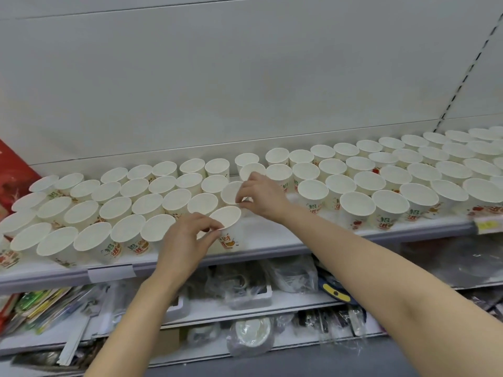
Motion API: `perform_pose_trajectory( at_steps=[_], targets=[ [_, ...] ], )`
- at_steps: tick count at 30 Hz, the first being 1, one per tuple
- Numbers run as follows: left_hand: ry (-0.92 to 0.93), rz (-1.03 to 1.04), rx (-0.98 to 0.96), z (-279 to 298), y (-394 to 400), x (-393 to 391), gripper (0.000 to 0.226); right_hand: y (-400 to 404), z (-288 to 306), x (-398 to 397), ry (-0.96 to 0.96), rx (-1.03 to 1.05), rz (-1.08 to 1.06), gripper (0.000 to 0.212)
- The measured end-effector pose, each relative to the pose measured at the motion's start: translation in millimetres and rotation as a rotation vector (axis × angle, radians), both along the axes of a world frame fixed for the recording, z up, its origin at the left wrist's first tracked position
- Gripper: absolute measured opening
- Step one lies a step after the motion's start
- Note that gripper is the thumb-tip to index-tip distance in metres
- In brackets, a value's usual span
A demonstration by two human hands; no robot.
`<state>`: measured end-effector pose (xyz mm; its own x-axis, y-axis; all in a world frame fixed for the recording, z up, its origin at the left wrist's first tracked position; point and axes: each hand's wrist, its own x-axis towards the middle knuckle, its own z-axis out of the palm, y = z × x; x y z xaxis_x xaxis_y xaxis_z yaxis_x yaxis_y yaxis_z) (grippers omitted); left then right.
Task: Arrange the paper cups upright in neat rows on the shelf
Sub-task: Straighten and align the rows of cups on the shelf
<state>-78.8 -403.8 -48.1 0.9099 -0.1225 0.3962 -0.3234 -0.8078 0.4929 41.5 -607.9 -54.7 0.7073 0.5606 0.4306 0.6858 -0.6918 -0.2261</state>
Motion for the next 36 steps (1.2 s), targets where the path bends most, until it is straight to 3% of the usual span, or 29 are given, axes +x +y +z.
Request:
perform_pose_trajectory(
  at_steps=[5, 13, 20, 30, 36],
  targets=[
    [0.004, 0.006, -0.028, 10.4, -2.3, 1.0, 0.006, -10.5, 7.2, -17.8, 0.017, 0.046, -0.008, 0.001],
    [0.107, 0.0, -0.142, 17.9, -12.7, 7.5, 0.005, -101.7, 5.7, -82.9, 0.038, 0.301, -0.233, 0.007],
    [0.197, -0.083, -0.094, 15.3, -52.5, 38.5, 0.005, -146.0, 3.2, -111.3, -0.005, 0.261, -0.319, 0.006],
    [0.155, -0.064, -0.002, 17.8, -100.1, 58.1, 0.008, -174.4, 11.2, -108.9, -0.209, 0.025, -0.254, 0.005],
    [0.103, -0.018, 0.089, 18.7, -116.4, 68.0, 0.008, -159.6, 15.3, -93.9, -0.173, -0.031, -0.269, 0.002]
  ],
)
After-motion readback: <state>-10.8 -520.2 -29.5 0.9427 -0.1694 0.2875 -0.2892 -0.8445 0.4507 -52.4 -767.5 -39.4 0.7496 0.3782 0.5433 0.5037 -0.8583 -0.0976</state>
